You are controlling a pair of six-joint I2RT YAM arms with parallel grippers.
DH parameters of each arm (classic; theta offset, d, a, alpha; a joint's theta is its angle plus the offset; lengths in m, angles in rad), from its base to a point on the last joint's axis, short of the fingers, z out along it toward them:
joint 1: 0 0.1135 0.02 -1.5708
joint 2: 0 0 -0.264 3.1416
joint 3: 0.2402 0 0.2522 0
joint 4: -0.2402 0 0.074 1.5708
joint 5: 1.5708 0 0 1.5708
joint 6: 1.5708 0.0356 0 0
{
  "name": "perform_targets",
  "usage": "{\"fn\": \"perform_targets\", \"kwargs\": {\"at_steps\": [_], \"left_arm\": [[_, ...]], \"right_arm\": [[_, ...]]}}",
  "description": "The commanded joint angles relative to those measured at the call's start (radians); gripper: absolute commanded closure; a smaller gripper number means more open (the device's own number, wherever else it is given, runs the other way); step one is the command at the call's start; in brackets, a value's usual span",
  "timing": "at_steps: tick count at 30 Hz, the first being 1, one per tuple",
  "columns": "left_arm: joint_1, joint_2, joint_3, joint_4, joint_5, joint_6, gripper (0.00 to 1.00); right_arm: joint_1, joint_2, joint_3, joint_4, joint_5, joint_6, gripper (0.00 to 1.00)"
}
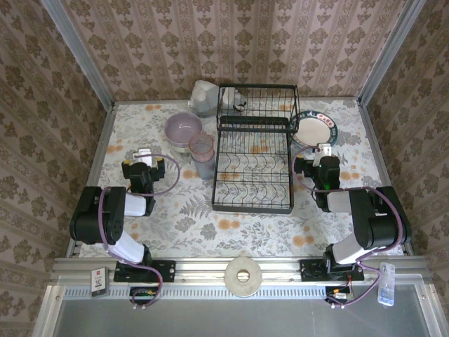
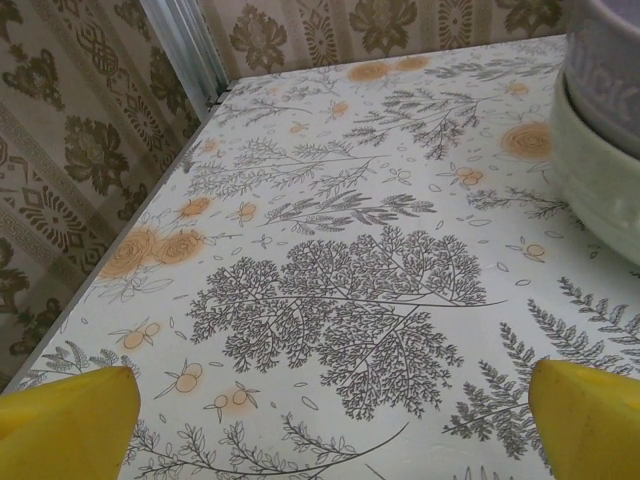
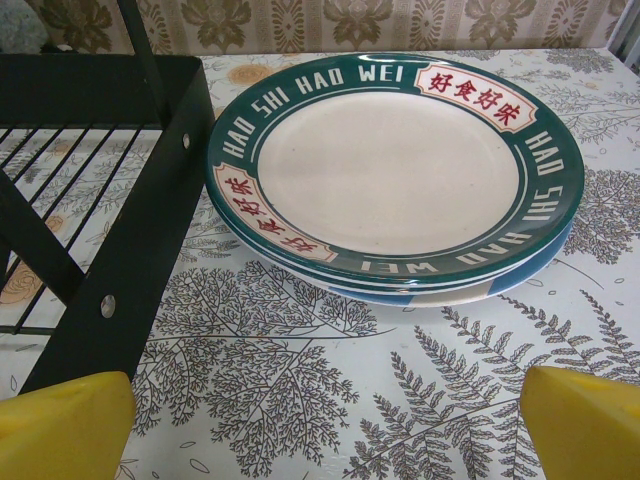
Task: Unload the mixed dishes from the dish rack
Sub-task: Reset both arms
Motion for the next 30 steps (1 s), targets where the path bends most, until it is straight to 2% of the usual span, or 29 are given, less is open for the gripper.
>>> {"fn": "perform_targets", "kwargs": {"at_steps": [1,9,30], "left_arm": [[0.017,-0.017,0.026,-0.028,0.047,-0.021,0.0],[0.03,-0.02,0.03,-0.043,0.073,-0.027,0.0],[0.017,-0.018,0.026,-0.028,0.049,-0.02,0.0]], "right_arm": [[-0.005,0.006,0.025,-0.004,-0.02,0.01,0.0],[-0.006,0.002,0.017,0.006,-0.02,0.009,0.0],[-0.005,0.001,0.018,0.007,-0.02,0.007,0.0]]}}
